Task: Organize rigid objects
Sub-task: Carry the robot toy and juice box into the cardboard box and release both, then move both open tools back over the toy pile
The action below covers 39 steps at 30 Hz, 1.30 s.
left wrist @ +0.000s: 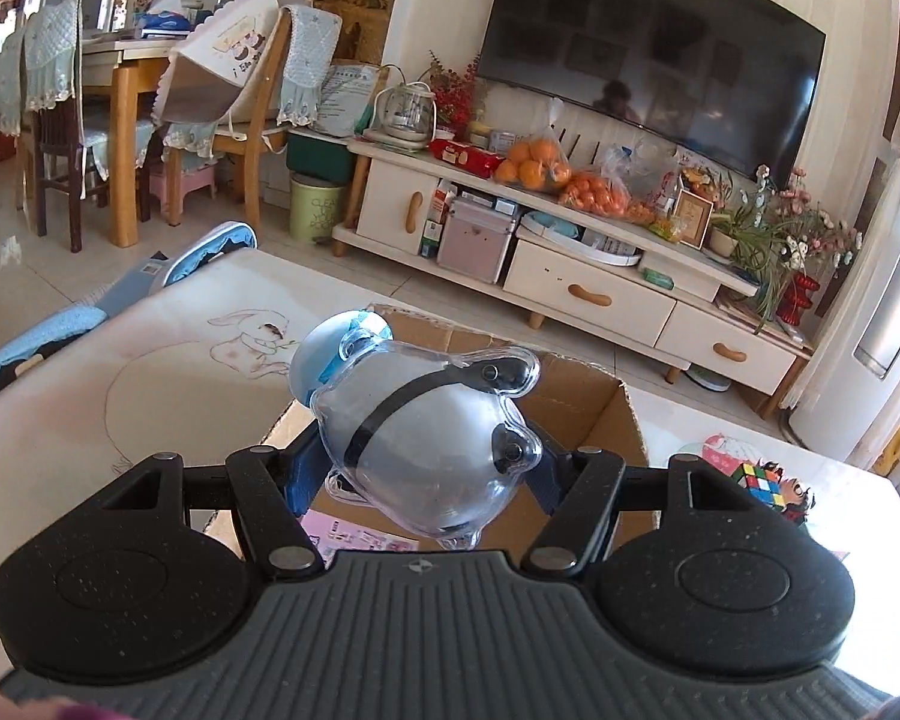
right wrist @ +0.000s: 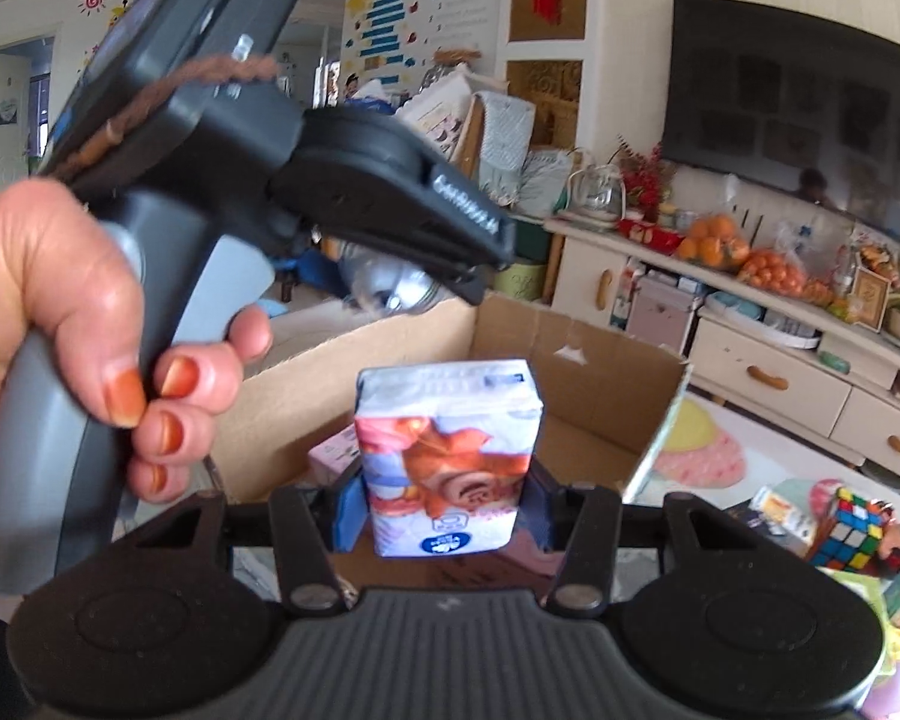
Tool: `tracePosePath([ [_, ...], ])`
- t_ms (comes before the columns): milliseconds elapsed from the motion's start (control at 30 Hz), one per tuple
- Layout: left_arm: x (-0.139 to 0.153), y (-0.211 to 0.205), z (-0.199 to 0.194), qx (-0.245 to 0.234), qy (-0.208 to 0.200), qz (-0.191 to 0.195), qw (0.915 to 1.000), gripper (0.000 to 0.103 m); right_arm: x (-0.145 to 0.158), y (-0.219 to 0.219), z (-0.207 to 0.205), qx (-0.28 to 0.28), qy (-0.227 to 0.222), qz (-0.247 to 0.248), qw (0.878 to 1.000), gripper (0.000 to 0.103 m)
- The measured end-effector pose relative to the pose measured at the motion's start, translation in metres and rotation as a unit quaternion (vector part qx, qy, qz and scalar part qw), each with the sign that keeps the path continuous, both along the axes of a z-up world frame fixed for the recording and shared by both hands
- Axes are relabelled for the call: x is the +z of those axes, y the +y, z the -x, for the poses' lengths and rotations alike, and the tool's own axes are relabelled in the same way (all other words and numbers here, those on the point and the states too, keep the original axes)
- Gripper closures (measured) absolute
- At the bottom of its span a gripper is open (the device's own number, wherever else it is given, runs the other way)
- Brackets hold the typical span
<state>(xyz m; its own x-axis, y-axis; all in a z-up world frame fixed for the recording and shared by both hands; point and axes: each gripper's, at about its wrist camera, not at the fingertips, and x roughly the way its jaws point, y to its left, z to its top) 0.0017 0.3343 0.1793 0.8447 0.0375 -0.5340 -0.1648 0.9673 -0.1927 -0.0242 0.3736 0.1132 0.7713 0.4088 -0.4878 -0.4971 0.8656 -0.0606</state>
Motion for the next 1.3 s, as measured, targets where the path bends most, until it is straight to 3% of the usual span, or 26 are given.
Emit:
tracePosePath([
  [133,-0.004,0.005,-0.001,0.004,0.005,0.0,1.0,0.021,-0.007,0.009,-0.001,0.003,0.009,0.008,1.0,0.051],
  [233,-0.005,0.008,-0.003,0.008,0.011,0.003,0.9999,0.021,-0.011,0.012,0.001,0.008,0.01,0.019,1.0,0.036],
  [333,-0.003,0.008,-0.003,0.012,0.007,-0.002,0.9999,0.006,-0.012,0.013,0.006,0.01,0.007,0.02,1.0,0.035],
  [433,0.0,0.006,0.0,0.013,-0.003,-0.011,0.9999,0.0,-0.01,0.009,0.008,0.004,0.0,0.019,1.0,0.033],
  [967,-0.002,0.002,-0.003,0.014,0.004,-0.008,0.9999,0.0,0.0,-0.019,0.033,-0.058,-0.068,0.027,0.996,0.02],
  [1300,-0.003,-0.002,-0.003,-0.011,0.003,-0.022,0.9997,0.0,-0.006,-0.041,0.031,-0.093,-0.065,0.026,0.993,0.019],
])
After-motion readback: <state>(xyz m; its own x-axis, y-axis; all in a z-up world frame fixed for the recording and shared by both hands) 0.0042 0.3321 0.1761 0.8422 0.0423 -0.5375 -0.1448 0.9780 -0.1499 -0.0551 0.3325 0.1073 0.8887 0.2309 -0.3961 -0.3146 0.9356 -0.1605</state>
